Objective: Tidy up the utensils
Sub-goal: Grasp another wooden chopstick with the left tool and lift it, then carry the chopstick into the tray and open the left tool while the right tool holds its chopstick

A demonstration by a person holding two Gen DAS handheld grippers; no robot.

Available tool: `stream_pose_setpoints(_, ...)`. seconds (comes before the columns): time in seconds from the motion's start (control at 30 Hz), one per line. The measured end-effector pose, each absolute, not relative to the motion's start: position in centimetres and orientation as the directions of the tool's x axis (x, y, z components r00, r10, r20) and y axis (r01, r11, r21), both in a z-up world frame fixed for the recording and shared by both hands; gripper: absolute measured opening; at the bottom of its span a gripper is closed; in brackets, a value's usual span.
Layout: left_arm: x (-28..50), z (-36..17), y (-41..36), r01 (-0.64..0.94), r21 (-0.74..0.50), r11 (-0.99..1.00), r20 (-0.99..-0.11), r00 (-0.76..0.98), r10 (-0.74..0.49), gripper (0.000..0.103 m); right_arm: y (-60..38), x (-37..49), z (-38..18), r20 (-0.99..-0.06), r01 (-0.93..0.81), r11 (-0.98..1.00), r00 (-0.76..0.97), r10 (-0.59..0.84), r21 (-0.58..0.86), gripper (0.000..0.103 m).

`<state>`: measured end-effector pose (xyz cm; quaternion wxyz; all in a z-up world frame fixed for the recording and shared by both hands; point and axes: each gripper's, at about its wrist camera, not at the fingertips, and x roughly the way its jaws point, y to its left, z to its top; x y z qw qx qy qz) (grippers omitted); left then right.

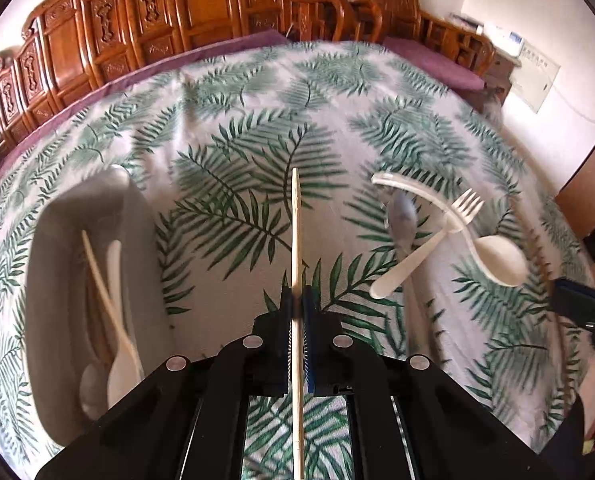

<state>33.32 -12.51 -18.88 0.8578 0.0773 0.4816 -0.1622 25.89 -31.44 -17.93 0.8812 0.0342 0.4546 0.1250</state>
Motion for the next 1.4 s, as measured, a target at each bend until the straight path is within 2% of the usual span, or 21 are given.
stream_pose_setpoints(0.27,31.3,-15.2,-10.1,0.356,-0.053,0.933,-0.808,0.534,-0.249,0.004,-29.5,26.3,-16.7,-0.778,-0.224,0.961,0.57,0.264,0.163,0.006)
stream_pose_setpoints(0.7,31.9,-11.9,-2.4,0.24,-0.062,0.969,-0.764,0.613,-0.201,0.004,-23.0,28.9,-14.1,-0.763,-0.319,0.939,0.572,0.301,0.131,0.006)
stream_pose_setpoints(1.13,34.5,-13.8,3.3,0.098,-0.077,0.992,-0.766,0.631,-0.122,0.004,-16.5,31.8,-11.5,-0.75,-0.383,0.917,0.575,0.328,0.108,0.006)
stream_pose_setpoints(1.4,35.1,-14.9,4.9,0.066,-0.113,0.991,-0.76,0.637,-0.129,0.004,-13.4,33.6,-10.6,-0.745,-0.403,0.91,0.576,0.338,0.101,0.006)
